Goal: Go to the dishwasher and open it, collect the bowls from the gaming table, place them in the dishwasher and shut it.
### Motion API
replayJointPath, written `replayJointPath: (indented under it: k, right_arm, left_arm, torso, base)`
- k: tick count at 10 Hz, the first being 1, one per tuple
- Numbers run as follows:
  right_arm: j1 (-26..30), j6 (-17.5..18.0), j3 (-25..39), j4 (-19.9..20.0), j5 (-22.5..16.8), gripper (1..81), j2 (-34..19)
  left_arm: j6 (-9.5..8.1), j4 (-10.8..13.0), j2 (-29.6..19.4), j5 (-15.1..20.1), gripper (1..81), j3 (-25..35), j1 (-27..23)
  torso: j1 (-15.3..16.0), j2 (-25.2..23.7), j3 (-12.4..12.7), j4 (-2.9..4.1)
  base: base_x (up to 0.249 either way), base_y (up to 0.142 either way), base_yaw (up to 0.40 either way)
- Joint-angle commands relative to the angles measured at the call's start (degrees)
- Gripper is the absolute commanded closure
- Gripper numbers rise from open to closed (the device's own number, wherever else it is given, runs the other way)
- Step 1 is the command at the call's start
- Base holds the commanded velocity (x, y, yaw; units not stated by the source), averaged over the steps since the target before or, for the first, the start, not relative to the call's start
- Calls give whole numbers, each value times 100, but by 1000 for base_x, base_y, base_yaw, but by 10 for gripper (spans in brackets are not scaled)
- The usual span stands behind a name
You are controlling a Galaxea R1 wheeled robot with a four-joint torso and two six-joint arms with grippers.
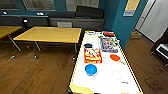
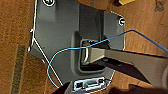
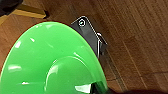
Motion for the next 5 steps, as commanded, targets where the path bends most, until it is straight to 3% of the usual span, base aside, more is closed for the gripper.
replayJointPath:
  k: [1,5]
  right_arm:
    - [-912,-432,-651,-352,1413,811,712]
    - [-1194,-458,-1039,-482,2091,811,1433]
  left_arm:
    - [-43,-74,-1192,341,10,1430,-352]
    - [-236,-277,-2360,323,10,2651,-948]
  torso:
    - [0,0,0,0]
    - [-2,0,2,0]
  base:
    - [0,0,0]
    - [0,0,0]
